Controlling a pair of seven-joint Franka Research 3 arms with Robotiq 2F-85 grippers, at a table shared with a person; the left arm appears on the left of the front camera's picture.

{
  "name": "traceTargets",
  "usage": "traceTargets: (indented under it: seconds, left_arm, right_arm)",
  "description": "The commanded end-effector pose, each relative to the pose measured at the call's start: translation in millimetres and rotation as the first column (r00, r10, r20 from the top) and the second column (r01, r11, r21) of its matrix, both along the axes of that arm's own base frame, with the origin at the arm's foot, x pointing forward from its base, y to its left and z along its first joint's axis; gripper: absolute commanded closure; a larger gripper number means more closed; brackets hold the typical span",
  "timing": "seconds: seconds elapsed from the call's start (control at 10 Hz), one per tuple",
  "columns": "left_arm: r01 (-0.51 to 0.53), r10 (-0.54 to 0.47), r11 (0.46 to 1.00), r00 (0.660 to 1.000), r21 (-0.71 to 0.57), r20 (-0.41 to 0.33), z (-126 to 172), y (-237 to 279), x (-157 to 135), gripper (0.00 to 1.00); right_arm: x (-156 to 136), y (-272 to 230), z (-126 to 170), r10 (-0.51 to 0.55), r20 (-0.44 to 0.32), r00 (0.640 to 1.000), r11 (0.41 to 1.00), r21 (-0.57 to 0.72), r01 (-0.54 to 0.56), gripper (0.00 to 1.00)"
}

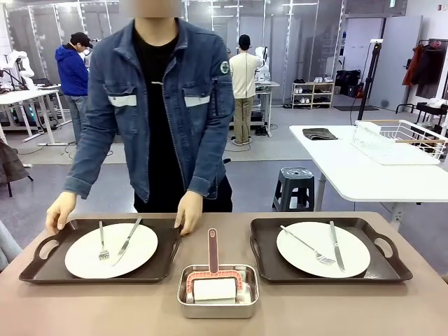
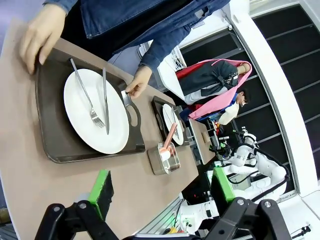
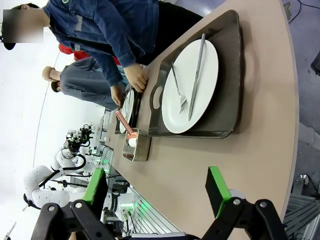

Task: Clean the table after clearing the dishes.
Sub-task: When the left (or right) Handle tray is removed, use the left hand (or right hand) to clean the left (or right) side of the table with the Lint Roller.

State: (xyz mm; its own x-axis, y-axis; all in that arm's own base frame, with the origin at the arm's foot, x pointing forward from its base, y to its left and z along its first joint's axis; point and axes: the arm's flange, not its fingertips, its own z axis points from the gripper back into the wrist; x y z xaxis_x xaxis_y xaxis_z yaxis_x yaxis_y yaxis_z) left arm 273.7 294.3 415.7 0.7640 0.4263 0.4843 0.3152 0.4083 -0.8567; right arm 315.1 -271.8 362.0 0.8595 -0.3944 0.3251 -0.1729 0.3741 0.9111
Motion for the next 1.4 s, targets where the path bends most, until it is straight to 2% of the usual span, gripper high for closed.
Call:
traceTargets:
  seconds: [0.0,1.1,1.2,1.3]
  left_arm:
    - [0.007,-0.007,1.000,1.000,-0.003,0.020,0,2,-3,0.00]
    - [0.007,-0.007,1.000,1.000,-0.003,0.020,0,2,-3,0.00]
    - [0.001,-0.001,1.000,1.000,0.000,0.000,0,0,0,0.00]
    - [0.059,-0.062,0.990,0.998,0.130,0.021,31,-18,12,0.00]
  right_arm:
    - [-2,-1,2,-0.003,0.004,1.000,1.000,0.013,0.003,0.00]
    - [-2,-1,2,-0.003,0.004,1.000,1.000,0.013,0.003,0.00]
    - [-2,-1,2,-0.003,0.004,1.000,1.000,0.013,0.003,0.00]
    - [-2,-1,2,-0.003,0.004,1.000,1.000,0.013,0.003,0.00]
